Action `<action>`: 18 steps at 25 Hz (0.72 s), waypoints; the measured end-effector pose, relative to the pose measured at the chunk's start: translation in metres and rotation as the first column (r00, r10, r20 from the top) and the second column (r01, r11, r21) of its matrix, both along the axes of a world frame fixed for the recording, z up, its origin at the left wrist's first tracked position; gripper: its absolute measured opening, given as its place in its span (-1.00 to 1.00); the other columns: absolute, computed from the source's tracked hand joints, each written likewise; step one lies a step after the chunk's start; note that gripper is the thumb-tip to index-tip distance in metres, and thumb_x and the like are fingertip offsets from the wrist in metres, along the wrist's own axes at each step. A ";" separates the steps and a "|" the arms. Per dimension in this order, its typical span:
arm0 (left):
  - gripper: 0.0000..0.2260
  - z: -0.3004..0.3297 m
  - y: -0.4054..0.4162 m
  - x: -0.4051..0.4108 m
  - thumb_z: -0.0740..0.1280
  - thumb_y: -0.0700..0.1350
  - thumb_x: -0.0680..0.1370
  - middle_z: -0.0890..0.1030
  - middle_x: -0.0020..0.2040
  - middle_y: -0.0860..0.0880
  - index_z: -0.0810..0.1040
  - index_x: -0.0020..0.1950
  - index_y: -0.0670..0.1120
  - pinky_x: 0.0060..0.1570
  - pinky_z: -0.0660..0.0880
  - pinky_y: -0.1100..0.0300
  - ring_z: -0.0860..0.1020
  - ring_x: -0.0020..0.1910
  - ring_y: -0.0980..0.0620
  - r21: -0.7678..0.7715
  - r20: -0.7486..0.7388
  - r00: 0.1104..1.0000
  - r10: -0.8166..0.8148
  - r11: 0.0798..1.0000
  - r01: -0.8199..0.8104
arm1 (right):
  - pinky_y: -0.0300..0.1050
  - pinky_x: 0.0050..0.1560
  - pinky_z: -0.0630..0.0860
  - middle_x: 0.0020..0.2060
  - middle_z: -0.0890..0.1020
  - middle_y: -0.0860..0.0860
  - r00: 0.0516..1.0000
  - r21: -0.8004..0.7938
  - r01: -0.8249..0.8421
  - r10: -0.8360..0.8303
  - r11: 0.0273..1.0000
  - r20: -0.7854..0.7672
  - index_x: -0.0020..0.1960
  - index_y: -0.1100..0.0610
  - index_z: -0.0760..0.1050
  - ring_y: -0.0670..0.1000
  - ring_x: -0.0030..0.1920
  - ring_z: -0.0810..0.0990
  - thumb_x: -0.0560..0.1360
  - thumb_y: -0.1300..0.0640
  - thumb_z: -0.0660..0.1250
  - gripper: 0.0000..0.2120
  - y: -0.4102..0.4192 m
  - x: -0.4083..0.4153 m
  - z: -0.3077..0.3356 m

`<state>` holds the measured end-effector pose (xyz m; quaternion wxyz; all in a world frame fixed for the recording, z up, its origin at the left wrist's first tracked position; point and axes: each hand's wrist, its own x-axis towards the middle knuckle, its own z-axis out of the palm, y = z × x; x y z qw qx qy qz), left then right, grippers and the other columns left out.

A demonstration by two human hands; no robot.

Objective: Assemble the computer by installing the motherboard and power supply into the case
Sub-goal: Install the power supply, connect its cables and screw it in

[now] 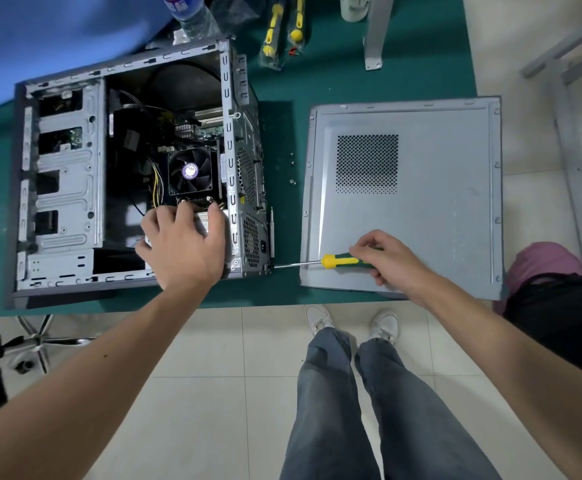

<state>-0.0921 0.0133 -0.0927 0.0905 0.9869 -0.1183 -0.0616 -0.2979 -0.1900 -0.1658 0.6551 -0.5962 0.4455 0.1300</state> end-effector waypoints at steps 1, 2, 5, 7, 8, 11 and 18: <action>-0.57 0.000 0.001 -0.001 0.02 0.28 0.57 0.48 0.14 -0.08 0.40 -0.16 -0.05 0.28 0.20 -0.21 0.25 0.36 -0.08 0.005 -0.001 1.000 0.005 1.000 -0.005 | -0.22 -0.47 0.39 -0.25 0.52 0.05 0.998 0.066 0.043 -0.047 0.997 0.052 -0.08 0.09 0.50 -0.07 -0.46 0.42 0.52 0.13 0.39 -0.92 0.000 -0.002 0.001; -0.56 0.001 0.003 -0.001 0.02 0.28 0.56 0.48 0.14 -0.08 0.40 -0.17 -0.06 0.28 0.20 -0.21 0.25 0.36 -0.08 0.009 0.000 1.000 0.003 1.000 -0.003 | -0.21 -0.47 0.39 -0.26 0.51 0.05 0.993 0.100 0.072 -0.081 0.992 0.083 -0.08 0.10 0.51 -0.07 -0.46 0.42 0.50 0.19 0.42 -0.91 0.001 -0.004 0.003; -0.56 0.003 0.004 0.000 0.02 0.29 0.55 0.48 0.11 -0.07 0.39 -0.19 -0.06 0.26 0.21 -0.19 0.26 0.34 -0.09 -0.012 0.006 1.000 0.001 1.000 -0.001 | -0.20 -0.49 0.37 -0.40 0.56 0.01 1.000 0.030 0.021 -0.022 0.999 0.011 -0.13 0.19 0.54 -0.02 -0.49 0.41 0.53 0.01 0.40 -0.77 0.003 -0.003 0.006; -0.56 0.003 0.000 0.000 0.02 0.29 0.55 0.46 0.08 -0.05 0.38 -0.21 -0.05 0.24 0.22 -0.18 0.27 0.33 -0.09 -0.021 0.002 1.000 0.000 1.000 0.001 | -0.19 -0.46 0.35 -0.37 0.57 0.05 0.996 0.023 -0.070 0.071 0.997 -0.058 -0.11 0.18 0.53 -0.01 -0.46 0.40 0.57 -0.09 0.32 -0.68 0.000 -0.002 0.006; -0.57 0.003 -0.001 0.000 0.02 0.29 0.54 0.45 0.05 -0.03 0.37 -0.22 -0.04 0.24 0.22 -0.17 0.28 0.32 -0.09 -0.021 0.002 1.000 0.003 1.000 -0.003 | -0.19 -0.45 0.35 -0.32 0.54 0.05 0.996 0.044 -0.079 0.081 0.996 -0.040 -0.08 0.15 0.53 -0.02 -0.44 0.39 0.56 -0.05 0.33 -0.74 -0.001 -0.002 0.005; -0.58 0.003 -0.001 -0.003 0.03 0.28 0.54 0.37 0.00 0.03 0.36 -0.23 -0.04 0.23 0.22 -0.17 0.28 0.32 -0.09 -0.013 0.017 1.000 -0.003 1.000 0.003 | -0.20 -0.45 0.39 -0.25 0.53 0.06 0.998 0.131 0.016 -0.025 0.991 0.063 -0.04 0.11 0.53 -0.05 -0.46 0.40 0.50 0.18 0.42 -0.92 -0.005 -0.007 0.004; -0.60 0.002 0.001 -0.002 0.03 0.28 0.54 0.42 0.02 -0.01 0.35 -0.23 -0.02 0.23 0.22 -0.19 0.28 0.32 -0.09 -0.019 0.025 1.000 -0.003 1.000 0.003 | -0.19 -0.45 0.30 -0.34 0.54 -0.05 0.998 0.022 -0.056 0.055 0.998 0.019 -0.06 0.07 0.56 -0.04 -0.48 0.34 0.53 -0.01 0.38 -0.85 -0.003 -0.003 0.000</action>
